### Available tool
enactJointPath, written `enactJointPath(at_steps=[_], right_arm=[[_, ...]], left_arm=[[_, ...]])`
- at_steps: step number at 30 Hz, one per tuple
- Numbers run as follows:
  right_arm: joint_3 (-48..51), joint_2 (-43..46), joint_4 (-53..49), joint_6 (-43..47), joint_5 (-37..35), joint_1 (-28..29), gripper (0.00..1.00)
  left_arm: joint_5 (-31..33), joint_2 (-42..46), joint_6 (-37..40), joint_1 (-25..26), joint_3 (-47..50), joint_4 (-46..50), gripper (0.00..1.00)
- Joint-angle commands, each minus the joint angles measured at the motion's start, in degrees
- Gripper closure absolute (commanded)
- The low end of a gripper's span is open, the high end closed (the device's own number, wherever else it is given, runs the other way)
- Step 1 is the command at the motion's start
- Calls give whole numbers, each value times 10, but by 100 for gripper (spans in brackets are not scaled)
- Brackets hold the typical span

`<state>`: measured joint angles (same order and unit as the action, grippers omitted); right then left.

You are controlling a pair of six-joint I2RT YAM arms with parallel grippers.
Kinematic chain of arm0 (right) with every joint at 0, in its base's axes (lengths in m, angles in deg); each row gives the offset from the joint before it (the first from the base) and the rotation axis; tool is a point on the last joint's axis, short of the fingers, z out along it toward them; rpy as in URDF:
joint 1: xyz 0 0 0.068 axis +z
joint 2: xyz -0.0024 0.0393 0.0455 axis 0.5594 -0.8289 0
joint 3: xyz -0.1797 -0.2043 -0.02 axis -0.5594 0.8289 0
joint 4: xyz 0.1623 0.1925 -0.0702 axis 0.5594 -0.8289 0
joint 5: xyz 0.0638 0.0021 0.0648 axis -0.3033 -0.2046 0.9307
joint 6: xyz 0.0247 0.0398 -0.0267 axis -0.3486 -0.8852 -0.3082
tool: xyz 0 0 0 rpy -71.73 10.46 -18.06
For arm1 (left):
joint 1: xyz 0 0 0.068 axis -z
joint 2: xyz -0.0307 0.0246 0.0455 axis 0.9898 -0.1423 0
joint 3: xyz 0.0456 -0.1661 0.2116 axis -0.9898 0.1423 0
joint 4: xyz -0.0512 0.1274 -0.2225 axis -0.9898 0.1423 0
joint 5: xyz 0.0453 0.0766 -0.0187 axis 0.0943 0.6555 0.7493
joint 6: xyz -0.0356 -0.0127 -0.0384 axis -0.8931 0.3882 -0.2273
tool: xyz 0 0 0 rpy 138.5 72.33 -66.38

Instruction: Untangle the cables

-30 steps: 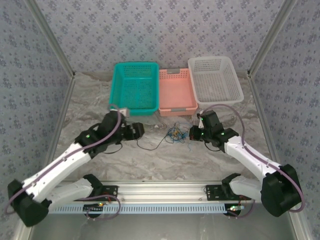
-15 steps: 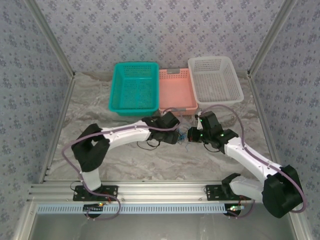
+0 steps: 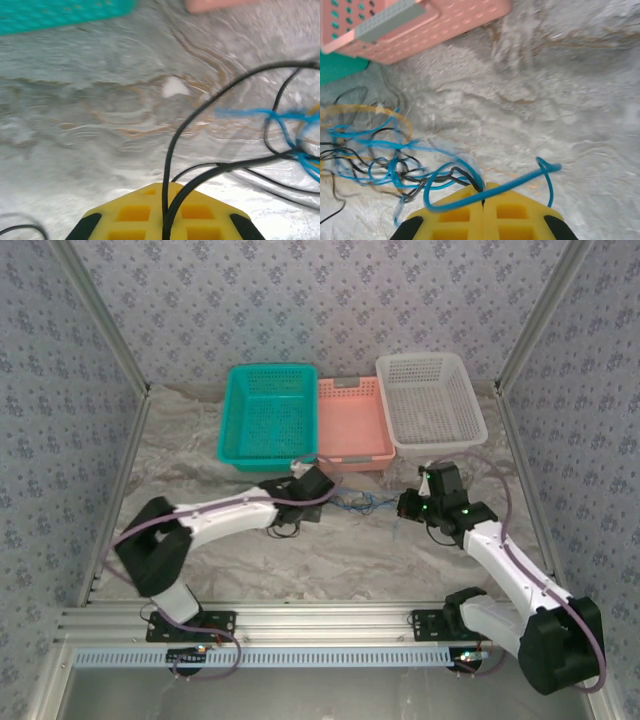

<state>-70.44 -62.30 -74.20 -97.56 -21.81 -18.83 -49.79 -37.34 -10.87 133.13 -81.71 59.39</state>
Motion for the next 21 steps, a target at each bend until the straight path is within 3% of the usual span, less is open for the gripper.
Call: enactJointPath(at_steps=[1,9,15,17,21], right_arm=[[-22,4,-47,14,6,-31,100],[-39,-18,-64,-9,-52,-49,100],[-26,-32,-38,-25,-42,-49,100],[-30,-32,-61,-25,-77,-51,100],[-19,-25,-79,-23,-62,-138,100]], left_arm=[[-18,68,-21,-33,40,-7,100],[-61,156,-33,-65,83,4,100],[-93,174,-22,-66,77,-2,100],[-72,189,-28,-66,72,14,100],[-40,247,-41,-95,77,57,100]])
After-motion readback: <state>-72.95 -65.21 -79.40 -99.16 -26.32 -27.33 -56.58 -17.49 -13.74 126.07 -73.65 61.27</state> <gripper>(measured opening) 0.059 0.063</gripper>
